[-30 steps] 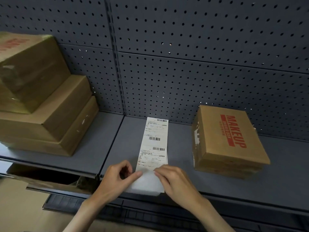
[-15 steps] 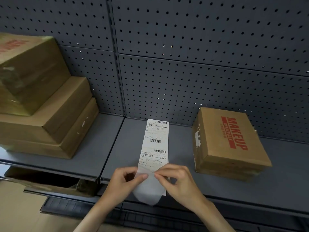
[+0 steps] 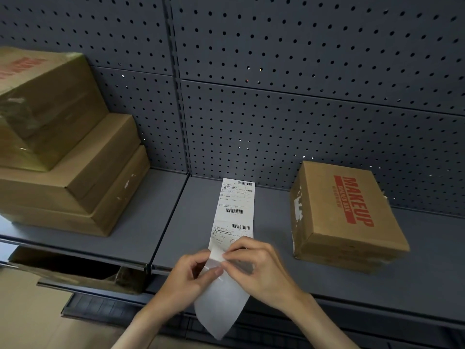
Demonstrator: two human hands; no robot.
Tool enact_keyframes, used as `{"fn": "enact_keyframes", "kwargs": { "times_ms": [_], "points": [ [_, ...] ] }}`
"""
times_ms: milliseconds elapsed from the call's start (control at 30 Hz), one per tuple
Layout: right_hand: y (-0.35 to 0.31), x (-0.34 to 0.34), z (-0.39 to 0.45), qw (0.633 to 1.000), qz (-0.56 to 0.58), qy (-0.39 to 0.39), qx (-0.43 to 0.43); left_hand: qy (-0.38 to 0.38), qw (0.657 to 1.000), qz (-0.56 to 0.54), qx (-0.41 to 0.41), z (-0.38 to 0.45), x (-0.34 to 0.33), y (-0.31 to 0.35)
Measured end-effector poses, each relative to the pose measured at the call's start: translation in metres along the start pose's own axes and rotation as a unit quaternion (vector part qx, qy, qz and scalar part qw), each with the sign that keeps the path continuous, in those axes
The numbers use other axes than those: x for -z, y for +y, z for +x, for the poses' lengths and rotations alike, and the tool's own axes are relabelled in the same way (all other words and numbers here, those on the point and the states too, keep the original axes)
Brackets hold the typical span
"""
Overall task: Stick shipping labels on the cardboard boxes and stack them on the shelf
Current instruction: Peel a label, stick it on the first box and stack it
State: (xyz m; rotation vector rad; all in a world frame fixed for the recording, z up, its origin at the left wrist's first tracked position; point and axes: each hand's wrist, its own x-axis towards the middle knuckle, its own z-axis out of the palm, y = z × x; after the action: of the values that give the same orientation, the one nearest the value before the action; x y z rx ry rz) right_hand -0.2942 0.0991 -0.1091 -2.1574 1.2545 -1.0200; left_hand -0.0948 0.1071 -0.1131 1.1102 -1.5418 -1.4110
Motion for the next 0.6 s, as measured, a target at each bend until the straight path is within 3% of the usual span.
{"fn": "enact_keyframes", "kwargs": {
  "times_ms": [367, 600],
  "points": [
    [-0.002, -0.002, -0.006, 1.000, -0.020, 0.001, -0.021, -0.002, 0.999, -0.010, 0.052, -0.001, 0.004, -0.016],
    [-0.008, 0.005, 0.003, 0.985, 0.066, 0.083, -0.134, 0.040, 0.991, -0.079, 0.104, -0.004, 0.004, -0.010]
  ]
}}
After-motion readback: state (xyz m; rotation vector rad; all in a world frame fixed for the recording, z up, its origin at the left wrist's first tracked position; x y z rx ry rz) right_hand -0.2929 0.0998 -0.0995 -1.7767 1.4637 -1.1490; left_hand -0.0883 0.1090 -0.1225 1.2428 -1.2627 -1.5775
